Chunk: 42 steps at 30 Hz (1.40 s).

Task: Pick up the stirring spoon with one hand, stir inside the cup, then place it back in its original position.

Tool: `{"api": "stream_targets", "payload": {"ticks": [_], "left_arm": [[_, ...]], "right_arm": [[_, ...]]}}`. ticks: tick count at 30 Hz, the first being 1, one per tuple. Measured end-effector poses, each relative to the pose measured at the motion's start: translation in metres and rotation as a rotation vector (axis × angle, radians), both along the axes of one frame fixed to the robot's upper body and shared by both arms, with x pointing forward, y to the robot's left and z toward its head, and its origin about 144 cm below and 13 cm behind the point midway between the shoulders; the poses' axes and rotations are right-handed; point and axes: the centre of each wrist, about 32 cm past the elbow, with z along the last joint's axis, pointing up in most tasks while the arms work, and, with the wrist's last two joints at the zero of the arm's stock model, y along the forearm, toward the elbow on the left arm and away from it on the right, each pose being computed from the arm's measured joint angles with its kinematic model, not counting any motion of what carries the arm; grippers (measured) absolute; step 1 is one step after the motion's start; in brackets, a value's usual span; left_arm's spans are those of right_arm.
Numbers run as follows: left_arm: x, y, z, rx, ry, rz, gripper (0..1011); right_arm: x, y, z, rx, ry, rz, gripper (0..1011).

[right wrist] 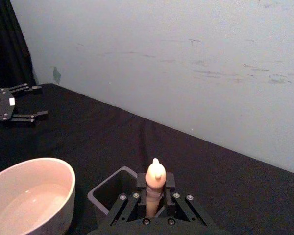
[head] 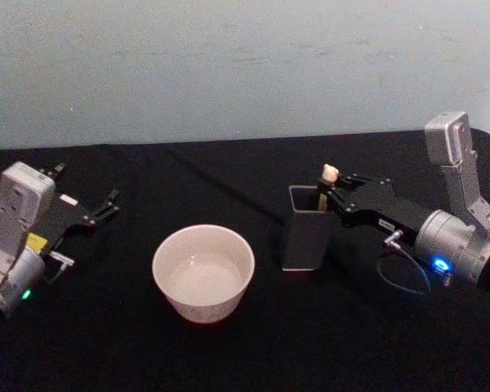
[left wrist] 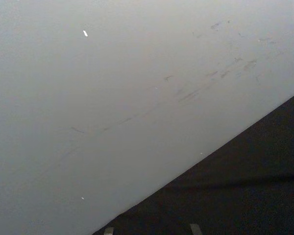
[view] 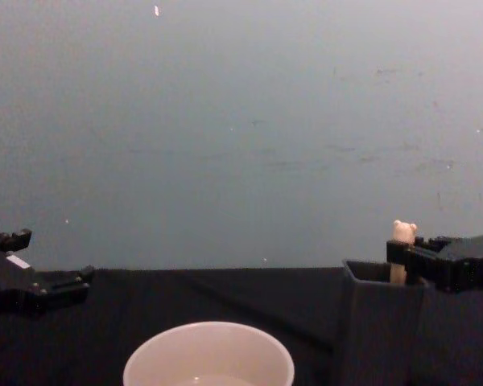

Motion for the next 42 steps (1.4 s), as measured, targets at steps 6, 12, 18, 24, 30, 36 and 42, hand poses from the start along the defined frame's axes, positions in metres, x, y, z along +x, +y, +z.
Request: {"api": "stream_targets", "payload": {"ticks": [6, 12, 18, 24, 30, 36, 42], "left_arm": [[0.0, 0.0, 0.0, 0.0, 0.0, 0.0, 1001], [0.0, 0.0, 0.0, 0.0, 0.0, 0.0, 1001], [0.0, 0.0, 0.0, 0.0, 0.0, 0.0, 1001], [0.0, 0.0, 0.0, 0.0, 0.0, 0.0, 1001], [0.0, 0.0, 0.0, 0.0, 0.0, 0.0, 1001], [0.0, 0.0, 0.0, 0.0, 0.0, 0.0, 1001], [0.0, 0.0, 0.0, 0.0, 0.0, 0.0, 1001]], "right_arm": [[0.0, 0.0, 0.0, 0.0, 0.0, 0.0, 203], [0.0, 0.0, 0.0, 0.0, 0.0, 0.0, 203], [0.0, 0.001, 0.001, 0.0, 0.001, 0.006, 204], [-0.002, 0.003, 0.007, 0.025, 0.014, 0.031, 203], [-0.004, 0.006, 0.015, 0.066, 0.021, 0.058, 203], [-0.007, 0.006, 0.025, 0.093, 0.005, 0.069, 202], [-0.008, 0.004, 0.037, 0.118, -0.014, 0.067, 202]]}}
